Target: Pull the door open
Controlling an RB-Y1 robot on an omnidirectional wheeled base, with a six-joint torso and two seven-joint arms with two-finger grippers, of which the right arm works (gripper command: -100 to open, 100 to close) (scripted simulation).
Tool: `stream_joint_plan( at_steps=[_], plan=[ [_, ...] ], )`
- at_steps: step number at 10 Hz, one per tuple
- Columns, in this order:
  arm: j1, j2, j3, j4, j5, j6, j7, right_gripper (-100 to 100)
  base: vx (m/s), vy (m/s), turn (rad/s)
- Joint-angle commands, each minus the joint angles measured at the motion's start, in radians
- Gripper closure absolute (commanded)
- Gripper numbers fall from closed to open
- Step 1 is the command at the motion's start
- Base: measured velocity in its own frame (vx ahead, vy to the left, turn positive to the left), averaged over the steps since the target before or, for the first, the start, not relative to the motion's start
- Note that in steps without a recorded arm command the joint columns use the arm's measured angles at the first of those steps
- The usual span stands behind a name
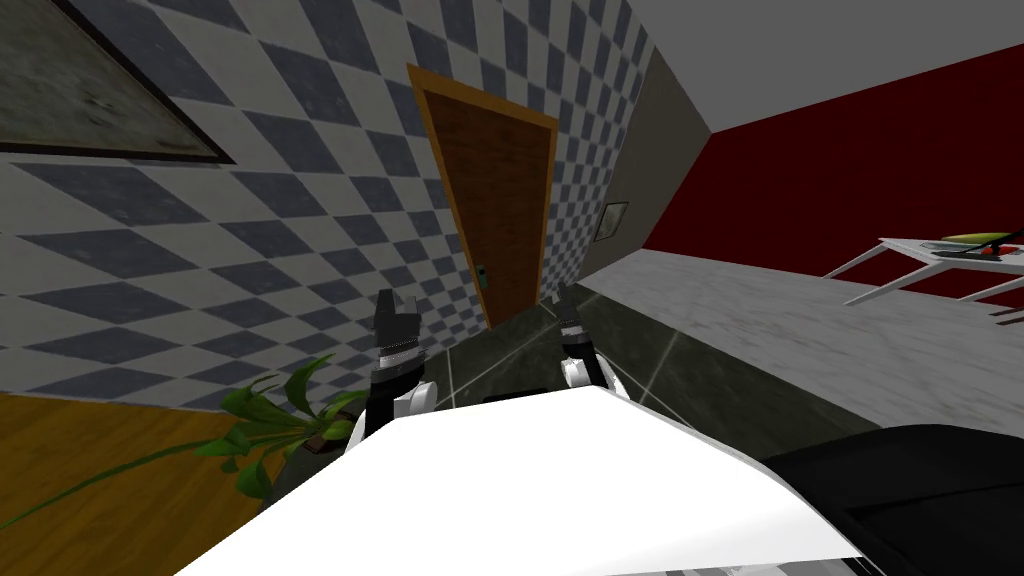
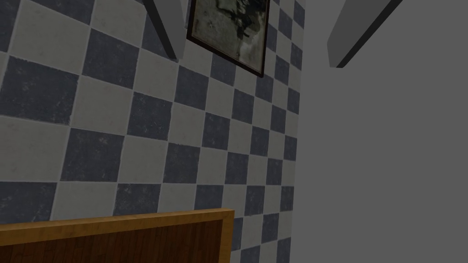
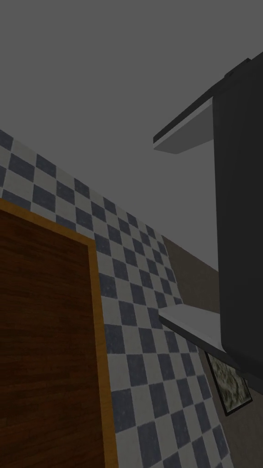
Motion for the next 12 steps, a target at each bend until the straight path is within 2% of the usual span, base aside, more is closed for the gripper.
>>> stream_joint_plan(
  at_steps=[1,12],
  plan=[
    [-0.023,-0.003,0.008,0.038,0.019,-0.004,0.027,-100,0.090,0.045,-0.053],
    [-0.182,-0.033,0.057,0.283,0.156,-0.005,0.206,-100,0.094,0.064,-0.062]
  ],
)
